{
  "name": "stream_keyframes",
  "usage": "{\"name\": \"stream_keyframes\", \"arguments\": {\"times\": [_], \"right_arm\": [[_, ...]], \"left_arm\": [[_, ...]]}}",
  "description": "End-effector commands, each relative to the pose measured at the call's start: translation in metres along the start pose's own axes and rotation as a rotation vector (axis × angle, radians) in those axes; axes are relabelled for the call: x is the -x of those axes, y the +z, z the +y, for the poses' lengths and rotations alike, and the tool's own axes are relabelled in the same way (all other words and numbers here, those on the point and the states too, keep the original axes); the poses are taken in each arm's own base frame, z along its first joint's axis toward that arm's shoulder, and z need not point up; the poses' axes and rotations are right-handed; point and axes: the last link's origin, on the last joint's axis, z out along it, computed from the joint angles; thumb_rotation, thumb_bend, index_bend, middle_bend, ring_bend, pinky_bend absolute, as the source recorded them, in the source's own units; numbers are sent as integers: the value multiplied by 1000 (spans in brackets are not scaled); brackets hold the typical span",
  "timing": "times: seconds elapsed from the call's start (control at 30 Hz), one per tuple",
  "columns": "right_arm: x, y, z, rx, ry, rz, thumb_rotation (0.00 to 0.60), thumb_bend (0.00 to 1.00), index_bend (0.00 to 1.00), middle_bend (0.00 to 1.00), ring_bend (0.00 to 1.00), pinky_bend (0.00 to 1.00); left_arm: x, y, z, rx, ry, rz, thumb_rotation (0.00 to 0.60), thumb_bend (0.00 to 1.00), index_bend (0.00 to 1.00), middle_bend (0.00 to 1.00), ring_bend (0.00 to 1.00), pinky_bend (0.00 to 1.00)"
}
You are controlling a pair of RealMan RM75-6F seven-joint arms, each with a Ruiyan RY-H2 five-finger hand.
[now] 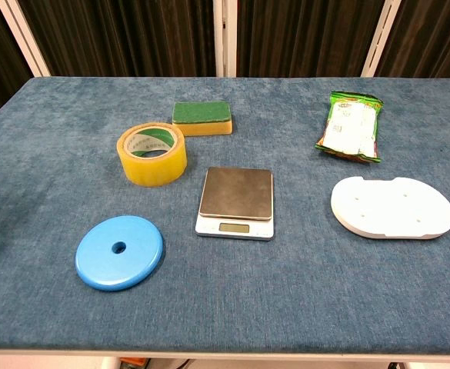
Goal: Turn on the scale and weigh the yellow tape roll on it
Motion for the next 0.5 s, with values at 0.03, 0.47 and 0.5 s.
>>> {"name": "stream_keyframes", "arguments": {"times": [0.03, 0.47, 0.5], "right_arm": [[0, -1, 1, 2, 2, 1, 600, 305, 0, 0, 0, 0], [-4, -10, 8, 12, 8, 17, 600, 304, 0, 0, 0, 0], [-5, -10, 8, 14, 9, 20, 600, 304, 0, 0, 0, 0]], "left_arm": [[-1, 1, 2, 5, -15, -4, 600, 138, 127, 37, 0, 0], [-4, -2, 21, 92, -27, -29, 600, 138, 127, 37, 0, 0], [-4, -1, 25, 107, -28, -33, 600, 138, 127, 37, 0, 0]]}}
